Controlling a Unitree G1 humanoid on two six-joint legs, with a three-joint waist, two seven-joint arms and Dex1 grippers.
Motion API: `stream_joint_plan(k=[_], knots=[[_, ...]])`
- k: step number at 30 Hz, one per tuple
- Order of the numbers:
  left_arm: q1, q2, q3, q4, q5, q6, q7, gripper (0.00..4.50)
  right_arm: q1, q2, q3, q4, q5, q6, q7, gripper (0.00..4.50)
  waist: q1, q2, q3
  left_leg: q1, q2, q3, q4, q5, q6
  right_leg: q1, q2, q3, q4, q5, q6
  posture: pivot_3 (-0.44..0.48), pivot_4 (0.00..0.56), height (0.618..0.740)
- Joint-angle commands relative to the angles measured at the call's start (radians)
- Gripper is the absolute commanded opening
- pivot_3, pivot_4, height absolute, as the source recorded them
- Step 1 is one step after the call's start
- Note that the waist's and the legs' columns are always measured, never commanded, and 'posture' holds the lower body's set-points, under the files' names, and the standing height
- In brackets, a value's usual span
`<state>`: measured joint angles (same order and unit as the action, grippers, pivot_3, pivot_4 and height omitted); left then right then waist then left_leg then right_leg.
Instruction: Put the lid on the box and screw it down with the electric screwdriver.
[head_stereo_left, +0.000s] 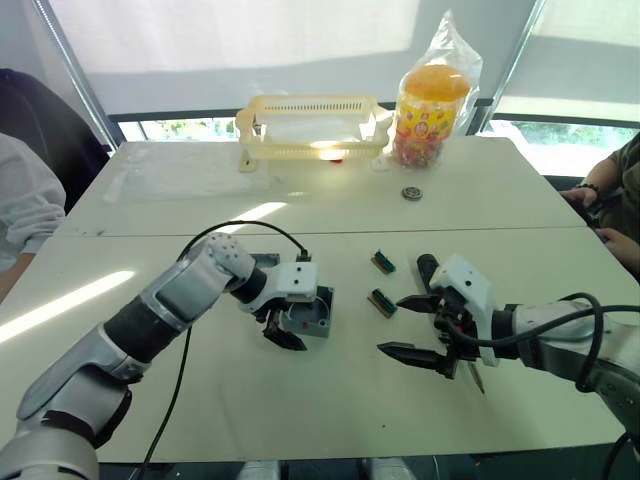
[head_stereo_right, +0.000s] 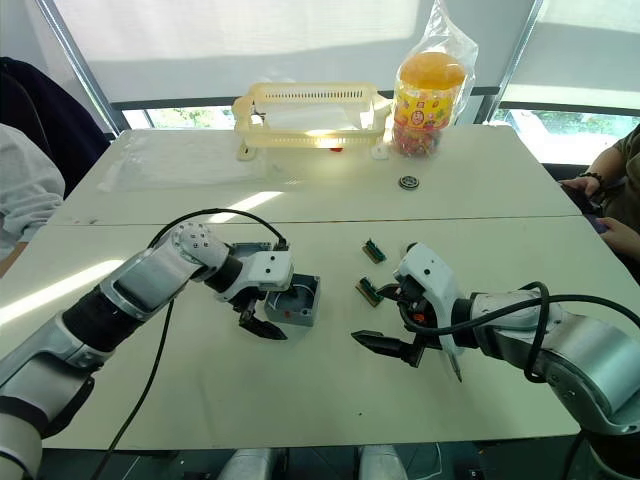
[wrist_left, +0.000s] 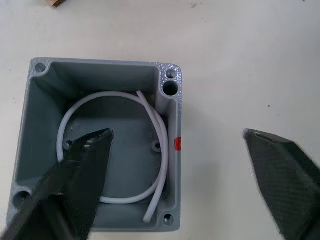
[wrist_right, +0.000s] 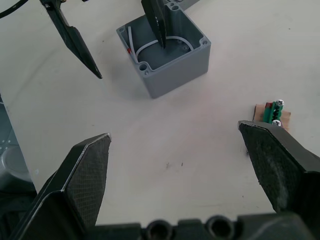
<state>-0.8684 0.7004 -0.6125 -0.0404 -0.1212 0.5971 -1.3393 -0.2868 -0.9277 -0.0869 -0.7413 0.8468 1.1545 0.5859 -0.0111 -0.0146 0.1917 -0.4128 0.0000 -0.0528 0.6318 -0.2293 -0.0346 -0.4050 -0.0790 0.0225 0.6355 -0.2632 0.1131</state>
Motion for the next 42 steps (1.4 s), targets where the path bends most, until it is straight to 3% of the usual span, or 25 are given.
stream_joint_plan(k=[1, 5, 14, 21, 25, 39, 42], knots=[[0.005, -0.005, -0.003, -0.01, 0.038, -0.025, -0.007, 2.09, 0.002, 0.001, -0.032, -0.031, 0.003, -0.02, -0.011, 4.5, 0.0, 0.0, 0.0, 0.0, 0.0, 0.0, 0.0, 0.0, 0.0, 0.0, 0.0, 0.0, 0.0, 0.0, 0.0, 0.0, 0.15, 0.74], [0.016, -0.009, -0.005, -0.016, 0.061, -0.032, -0.022, 0.04, 0.019, -0.004, -0.039, -0.034, -0.001, -0.027, -0.018, 4.5, -0.001, 0.0, 0.0, 0.0, 0.0, 0.0, 0.0, 0.0, 0.0, 0.0, 0.0, 0.0, 0.0, 0.0, 0.0, 0.0, 0.15, 0.74], [-0.011, -0.048, 0.001, 0.048, 0.103, -0.142, -0.055, 0.04, 0.047, -0.016, -0.067, -0.038, -0.006, -0.039, -0.022, 4.5, 0.005, 0.0, -0.001, 0.001, 0.0, -0.001, 0.001, 0.0, 0.0, 0.002, 0.0, -0.001, 0.001, 0.0, 0.0, 0.0, 0.15, 0.74], [-0.133, -0.121, 0.016, 0.274, 0.079, -0.601, -0.258, 0.04, 0.082, -0.03, -0.151, -0.056, 0.033, -0.035, -0.004, 4.5, 0.007, 0.0, -0.001, 0.001, -0.001, -0.002, 0.001, 0.0, 0.0, 0.002, 0.0, -0.003, 0.001, 0.0, 0.0, 0.0, 0.15, 0.74], [-0.182, -0.137, -0.049, 0.396, 0.073, -0.75, -0.275, 0.04, 0.106, -0.022, -0.164, -0.082, 0.05, -0.026, -0.028, 4.5, 0.003, 0.0, -0.001, 0.001, -0.001, -0.002, 0.001, 0.0, 0.0, 0.003, -0.001, -0.002, 0.001, 0.0, 0.0, 0.0, 0.15, 0.74], [-0.252, -0.092, -0.232, 0.486, -0.014, -0.889, -0.275, 0.04, 0.141, -0.013, -0.184, -0.118, 0.118, -0.015, -0.118, 4.5, 0.0, 0.0, -0.001, 0.001, -0.001, -0.003, 0.001, 0.0, 0.0, 0.002, -0.001, -0.002, 0.002, 0.0, 0.0, 0.0, 0.15, 0.74], [-0.251, -0.072, -0.251, 0.481, -0.031, -0.878, -0.275, 0.95, 0.135, -0.015, -0.175, -0.113, 0.124, -0.019, -0.128, 4.5, -0.001, 0.0, -0.001, 0.001, -0.001, -0.003, 0.001, 0.0, 0.0, 0.002, 0.0, -0.002, 0.002, 0.0, 0.0, 0.0, 0.15, 0.74]])
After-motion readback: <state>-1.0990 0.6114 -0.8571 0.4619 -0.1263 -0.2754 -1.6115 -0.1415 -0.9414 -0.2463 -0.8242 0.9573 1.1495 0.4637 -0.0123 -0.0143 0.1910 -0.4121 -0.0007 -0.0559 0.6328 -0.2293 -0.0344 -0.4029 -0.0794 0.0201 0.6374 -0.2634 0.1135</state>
